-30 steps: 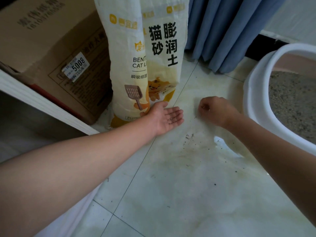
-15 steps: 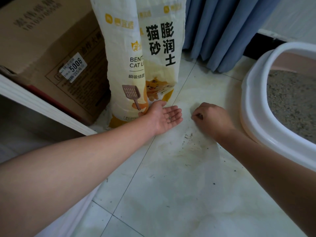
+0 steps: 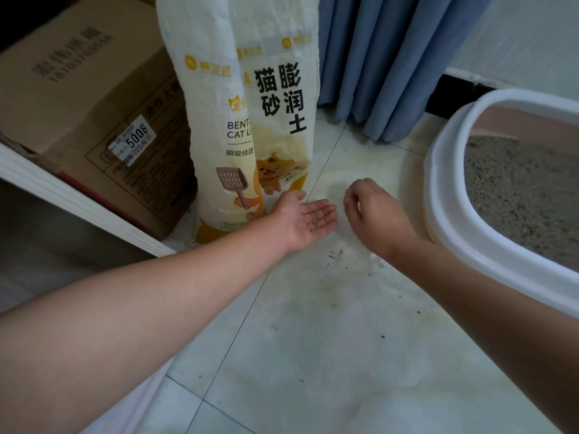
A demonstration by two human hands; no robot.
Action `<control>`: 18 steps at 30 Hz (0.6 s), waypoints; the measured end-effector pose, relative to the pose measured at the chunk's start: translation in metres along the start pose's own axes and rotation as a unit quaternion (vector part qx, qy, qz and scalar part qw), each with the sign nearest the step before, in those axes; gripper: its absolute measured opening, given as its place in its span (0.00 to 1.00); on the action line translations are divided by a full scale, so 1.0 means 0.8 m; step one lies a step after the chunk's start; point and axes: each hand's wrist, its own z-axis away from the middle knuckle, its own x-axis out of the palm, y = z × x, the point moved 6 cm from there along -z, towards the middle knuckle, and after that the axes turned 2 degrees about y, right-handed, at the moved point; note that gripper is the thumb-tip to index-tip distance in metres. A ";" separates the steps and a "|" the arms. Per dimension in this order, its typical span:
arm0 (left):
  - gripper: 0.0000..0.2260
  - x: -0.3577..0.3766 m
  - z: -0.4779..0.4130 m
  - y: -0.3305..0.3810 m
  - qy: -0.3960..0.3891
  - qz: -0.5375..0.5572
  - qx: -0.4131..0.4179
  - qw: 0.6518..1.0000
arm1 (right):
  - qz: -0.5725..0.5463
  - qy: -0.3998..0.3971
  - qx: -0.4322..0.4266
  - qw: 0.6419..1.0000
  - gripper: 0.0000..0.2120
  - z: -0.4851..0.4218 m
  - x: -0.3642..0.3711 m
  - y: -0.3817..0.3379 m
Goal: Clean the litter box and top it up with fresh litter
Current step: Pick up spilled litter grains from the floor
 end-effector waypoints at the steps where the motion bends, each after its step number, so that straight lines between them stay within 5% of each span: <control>1: 0.20 0.009 0.004 -0.003 -0.010 0.001 -0.003 1.000 | -0.012 0.005 -0.011 1.000 0.05 0.000 -0.013 -0.008; 7: 0.21 0.090 0.045 -0.020 -0.108 0.008 -0.022 0.994 | -0.009 0.057 -0.077 0.995 0.04 0.008 -0.102 -0.029; 18: 0.24 0.183 0.116 -0.025 -0.173 0.018 -0.015 0.985 | -0.001 0.168 -0.031 0.985 0.07 0.036 -0.211 0.004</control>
